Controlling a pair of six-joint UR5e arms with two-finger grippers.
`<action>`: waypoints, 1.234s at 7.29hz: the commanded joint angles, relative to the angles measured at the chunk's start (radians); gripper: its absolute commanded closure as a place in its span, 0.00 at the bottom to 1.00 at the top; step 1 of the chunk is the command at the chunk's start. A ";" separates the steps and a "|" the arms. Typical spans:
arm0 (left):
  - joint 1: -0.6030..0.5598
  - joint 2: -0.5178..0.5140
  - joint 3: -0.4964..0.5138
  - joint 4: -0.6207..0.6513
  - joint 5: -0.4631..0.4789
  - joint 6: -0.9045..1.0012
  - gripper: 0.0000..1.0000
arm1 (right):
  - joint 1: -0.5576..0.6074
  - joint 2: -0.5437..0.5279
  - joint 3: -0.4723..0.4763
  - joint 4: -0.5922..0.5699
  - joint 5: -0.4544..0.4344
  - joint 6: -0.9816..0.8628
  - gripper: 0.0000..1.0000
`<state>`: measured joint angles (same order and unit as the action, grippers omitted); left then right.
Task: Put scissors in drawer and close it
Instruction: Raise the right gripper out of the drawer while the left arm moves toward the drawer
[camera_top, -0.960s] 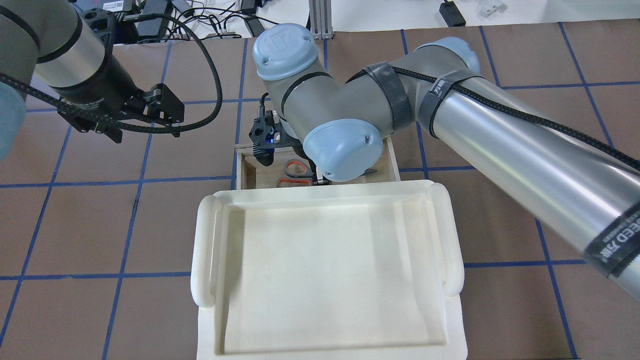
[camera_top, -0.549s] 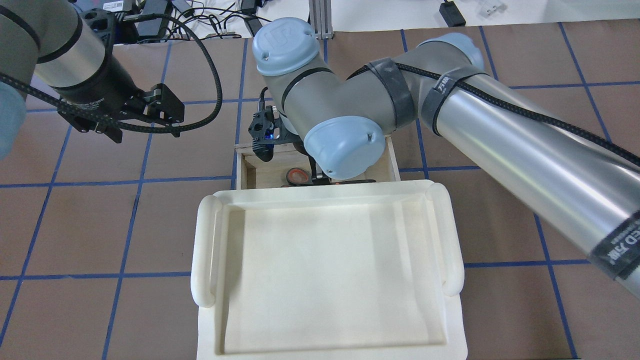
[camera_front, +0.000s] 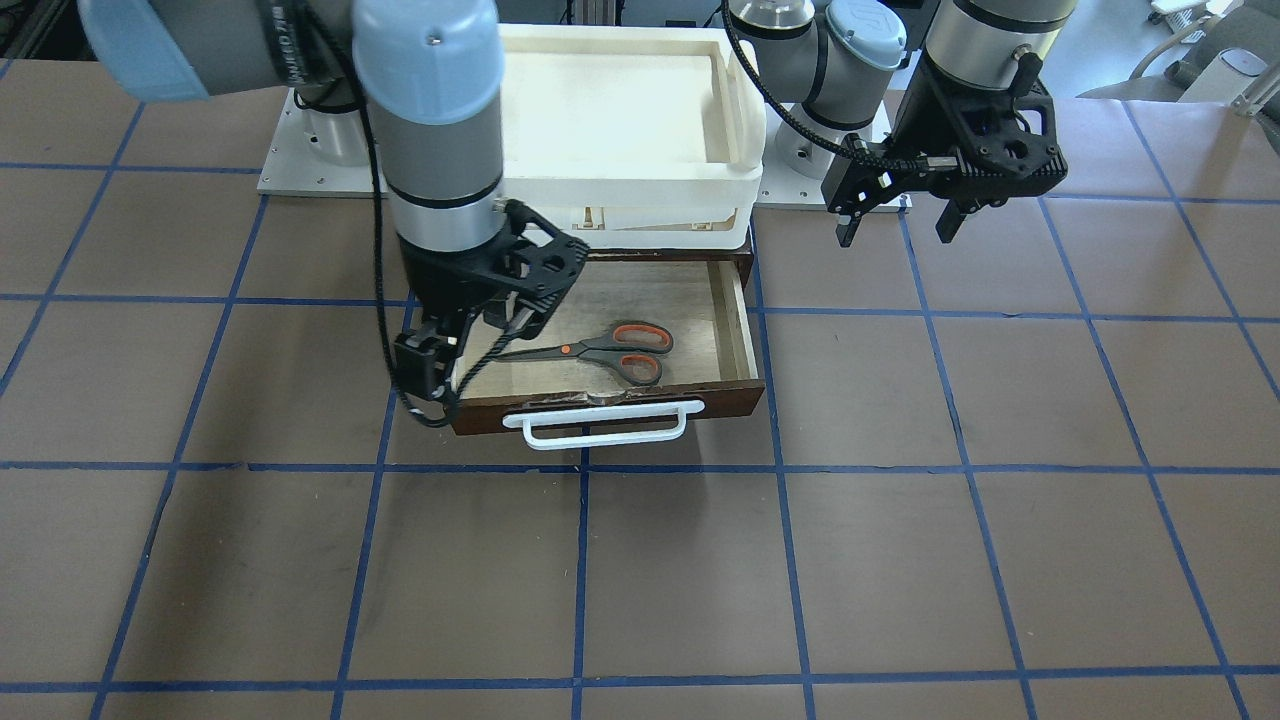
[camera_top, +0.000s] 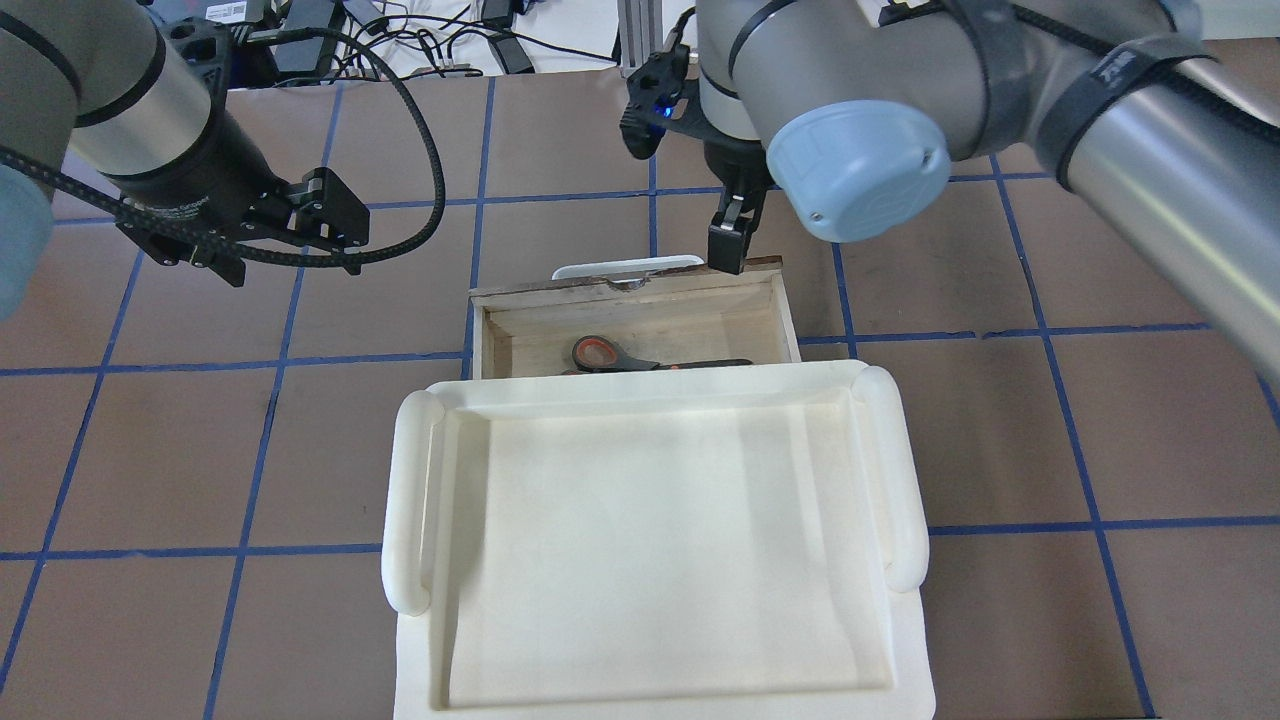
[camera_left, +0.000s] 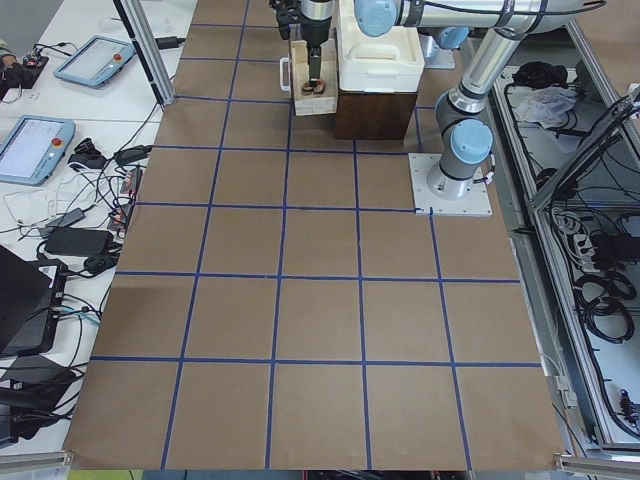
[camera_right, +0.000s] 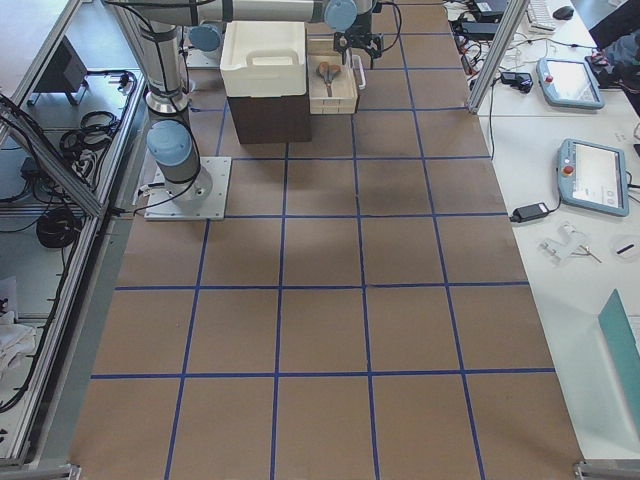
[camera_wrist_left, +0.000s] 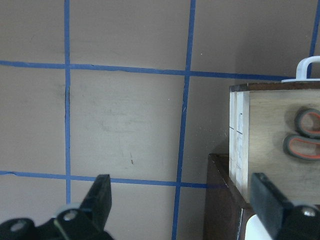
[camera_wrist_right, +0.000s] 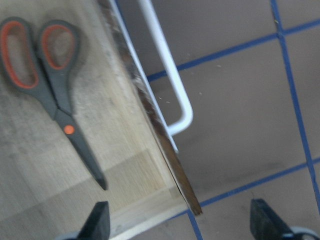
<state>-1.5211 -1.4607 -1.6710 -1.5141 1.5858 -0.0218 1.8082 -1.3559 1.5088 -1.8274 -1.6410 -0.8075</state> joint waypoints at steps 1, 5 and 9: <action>-0.001 -0.018 0.003 0.009 0.000 0.002 0.00 | -0.108 -0.040 0.002 0.003 0.023 0.315 0.00; -0.045 -0.143 0.058 0.124 -0.003 0.006 0.00 | -0.171 -0.103 0.011 0.148 0.017 0.866 0.00; -0.178 -0.384 0.264 0.115 0.089 -0.187 0.00 | -0.170 -0.147 0.027 0.132 0.029 0.907 0.00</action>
<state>-1.6475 -1.7743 -1.4595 -1.4008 1.6519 -0.1135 1.6383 -1.4948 1.5269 -1.6899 -1.6122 0.0929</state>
